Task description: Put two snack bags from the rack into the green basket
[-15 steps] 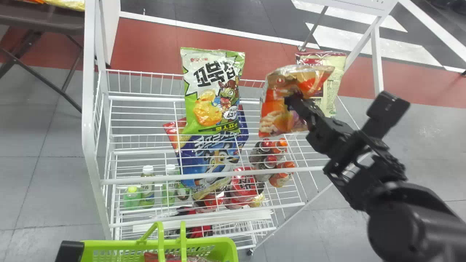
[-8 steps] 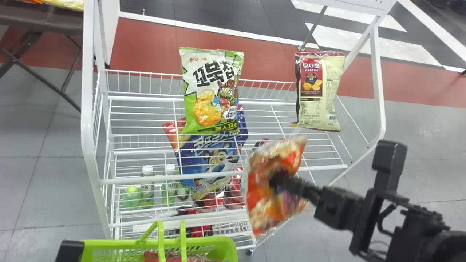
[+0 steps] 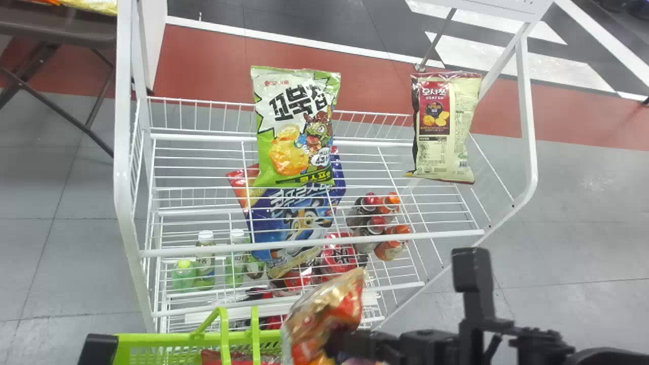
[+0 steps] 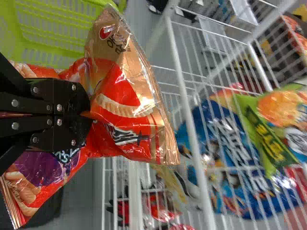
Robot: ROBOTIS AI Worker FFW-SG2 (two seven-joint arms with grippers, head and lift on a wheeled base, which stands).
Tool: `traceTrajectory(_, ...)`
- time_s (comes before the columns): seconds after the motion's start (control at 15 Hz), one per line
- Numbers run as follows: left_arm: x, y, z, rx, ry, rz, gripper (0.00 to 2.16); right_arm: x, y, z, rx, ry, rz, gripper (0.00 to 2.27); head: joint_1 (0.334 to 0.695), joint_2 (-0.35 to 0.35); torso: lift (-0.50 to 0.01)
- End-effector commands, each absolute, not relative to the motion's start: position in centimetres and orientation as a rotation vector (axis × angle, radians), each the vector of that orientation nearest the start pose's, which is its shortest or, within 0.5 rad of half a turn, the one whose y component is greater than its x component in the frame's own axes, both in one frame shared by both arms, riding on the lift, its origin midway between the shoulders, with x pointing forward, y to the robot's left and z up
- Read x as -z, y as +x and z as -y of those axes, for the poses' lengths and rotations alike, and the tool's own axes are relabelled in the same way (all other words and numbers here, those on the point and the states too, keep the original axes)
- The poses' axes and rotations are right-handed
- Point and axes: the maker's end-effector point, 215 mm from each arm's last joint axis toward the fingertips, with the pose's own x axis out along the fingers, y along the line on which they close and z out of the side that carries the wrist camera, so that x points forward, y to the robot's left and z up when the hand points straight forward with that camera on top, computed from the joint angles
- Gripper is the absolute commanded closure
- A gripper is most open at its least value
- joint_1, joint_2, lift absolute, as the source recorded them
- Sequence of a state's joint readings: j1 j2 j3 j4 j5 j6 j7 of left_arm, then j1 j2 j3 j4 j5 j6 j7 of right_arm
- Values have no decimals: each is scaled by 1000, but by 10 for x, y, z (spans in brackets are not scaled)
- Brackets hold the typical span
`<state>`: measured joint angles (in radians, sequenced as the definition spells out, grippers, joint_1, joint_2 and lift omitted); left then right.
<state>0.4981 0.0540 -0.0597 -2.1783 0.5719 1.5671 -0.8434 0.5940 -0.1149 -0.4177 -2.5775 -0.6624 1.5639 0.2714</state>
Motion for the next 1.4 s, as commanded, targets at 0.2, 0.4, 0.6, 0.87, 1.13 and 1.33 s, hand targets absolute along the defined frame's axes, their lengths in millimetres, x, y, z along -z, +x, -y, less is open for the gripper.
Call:
traceTrajectory(0.2, 410, 143, 37, 1180, -952, -1250, 1474, 468, 193, 128, -534, 398, -1212, 2128, 695, -350, -6)
traceTrajectory(0.4, 410, 144, 40, 1187, -944, -1251, 1474, 496, 171, 112, -558, 338, -1302, 1605, 695, -350, -6)
traceTrajectory(0.6, 409, 145, 39, 1190, -941, -1248, 1474, 499, 179, 127, -520, 315, -1296, -2, 695, -350, -6)
traceTrajectory(0.87, 407, 145, 40, 1197, -939, -1246, 1474, 485, 193, 147, -492, 348, -1251, 56, 695, -350, -6)
traceTrajectory(1.13, 407, 137, 42, 1195, -950, -1253, 1474, 460, 207, 166, -467, 394, -1178, 56, 695, -350, -6)
traceTrajectory(1.33, 407, 130, 42, 1195, -965, -1261, 1474, 440, 262, 194, -372, 380, -890, 56, 695, -350, -6)
